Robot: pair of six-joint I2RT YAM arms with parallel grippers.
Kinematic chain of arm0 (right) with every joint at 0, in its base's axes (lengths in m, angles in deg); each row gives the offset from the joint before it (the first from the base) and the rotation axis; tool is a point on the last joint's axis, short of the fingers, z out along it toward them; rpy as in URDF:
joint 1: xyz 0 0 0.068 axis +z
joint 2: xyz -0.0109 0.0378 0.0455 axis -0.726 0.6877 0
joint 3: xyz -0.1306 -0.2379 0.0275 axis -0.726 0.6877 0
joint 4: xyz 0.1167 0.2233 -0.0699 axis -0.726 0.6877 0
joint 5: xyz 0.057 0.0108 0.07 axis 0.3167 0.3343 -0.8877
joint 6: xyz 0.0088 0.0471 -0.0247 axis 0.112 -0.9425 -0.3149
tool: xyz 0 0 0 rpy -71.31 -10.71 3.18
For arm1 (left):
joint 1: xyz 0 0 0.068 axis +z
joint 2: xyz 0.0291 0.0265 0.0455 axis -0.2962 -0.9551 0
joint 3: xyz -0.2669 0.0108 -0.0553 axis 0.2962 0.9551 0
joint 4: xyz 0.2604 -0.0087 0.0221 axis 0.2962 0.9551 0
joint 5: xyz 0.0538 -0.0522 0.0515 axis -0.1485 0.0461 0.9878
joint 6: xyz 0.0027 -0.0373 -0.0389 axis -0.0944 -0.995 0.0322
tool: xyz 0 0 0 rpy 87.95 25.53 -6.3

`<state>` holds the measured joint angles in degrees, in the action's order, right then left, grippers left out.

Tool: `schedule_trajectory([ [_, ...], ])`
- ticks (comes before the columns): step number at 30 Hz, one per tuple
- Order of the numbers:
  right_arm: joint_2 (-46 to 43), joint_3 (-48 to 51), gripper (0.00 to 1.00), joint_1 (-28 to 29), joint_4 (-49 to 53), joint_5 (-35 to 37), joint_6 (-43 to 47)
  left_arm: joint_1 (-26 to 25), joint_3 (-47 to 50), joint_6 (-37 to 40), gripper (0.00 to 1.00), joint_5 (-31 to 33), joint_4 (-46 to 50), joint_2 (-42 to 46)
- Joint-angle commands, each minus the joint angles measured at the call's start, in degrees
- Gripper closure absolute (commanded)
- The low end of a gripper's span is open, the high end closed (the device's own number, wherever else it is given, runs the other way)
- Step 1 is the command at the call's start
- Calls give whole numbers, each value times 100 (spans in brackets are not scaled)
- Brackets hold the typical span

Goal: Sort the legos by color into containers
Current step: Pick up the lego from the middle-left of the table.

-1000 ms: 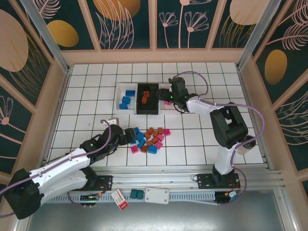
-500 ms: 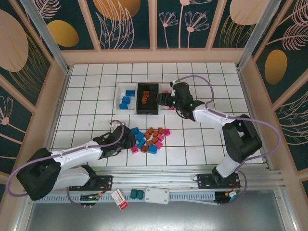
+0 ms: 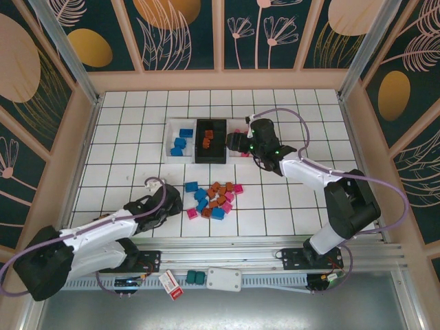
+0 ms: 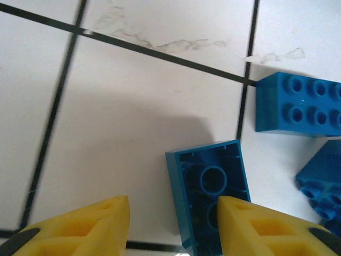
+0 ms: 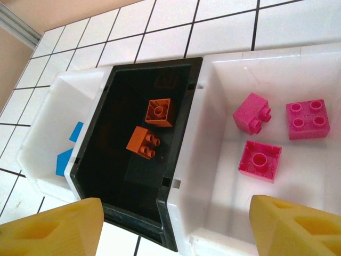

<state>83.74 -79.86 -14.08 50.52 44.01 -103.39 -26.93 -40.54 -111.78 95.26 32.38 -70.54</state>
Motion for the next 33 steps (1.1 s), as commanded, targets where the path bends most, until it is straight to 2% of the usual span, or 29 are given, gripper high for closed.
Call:
schedule_trajectory([
  [1,-164,101,27,5,-128,94,-45,17,-202,-11,50,181,569,283],
  [6,-191,141,27,15,-144,63,-69,16,-576,537,23,-334,-42,47],
  [8,-223,163,27,14,-122,59,-77,15,-674,556,22,-249,-11,-375],
  [9,-253,180,27,21,-110,63,-73,21,-697,522,24,-135,44,-587],
  [11,-340,226,27,21,-97,86,-73,14,-642,442,35,25,42,-847],
  [16,-546,357,27,16,-55,109,-63,38,-410,334,34,187,-125,-1071],
  [18,-588,400,27,28,-73,82,-83,110,-340,373,37,147,-270,-1227],
  [20,-600,397,27,36,-65,57,-91,124,-347,420,45,146,-397,-1356],
  [23,-615,385,27,73,-22,62,-66,142,-391,480,65,157,-503,-1389],
  [24,-628,383,27,76,-4,63,-64,151,-436,501,68,165,-482,-1350],
  [28,-754,476,27,98,20,98,-97,218,-859,719,74,254,-211,-1039],
  [33,-955,691,27,132,-53,64,-191,771,-2031,1356,75,368,-170,-1023],
])
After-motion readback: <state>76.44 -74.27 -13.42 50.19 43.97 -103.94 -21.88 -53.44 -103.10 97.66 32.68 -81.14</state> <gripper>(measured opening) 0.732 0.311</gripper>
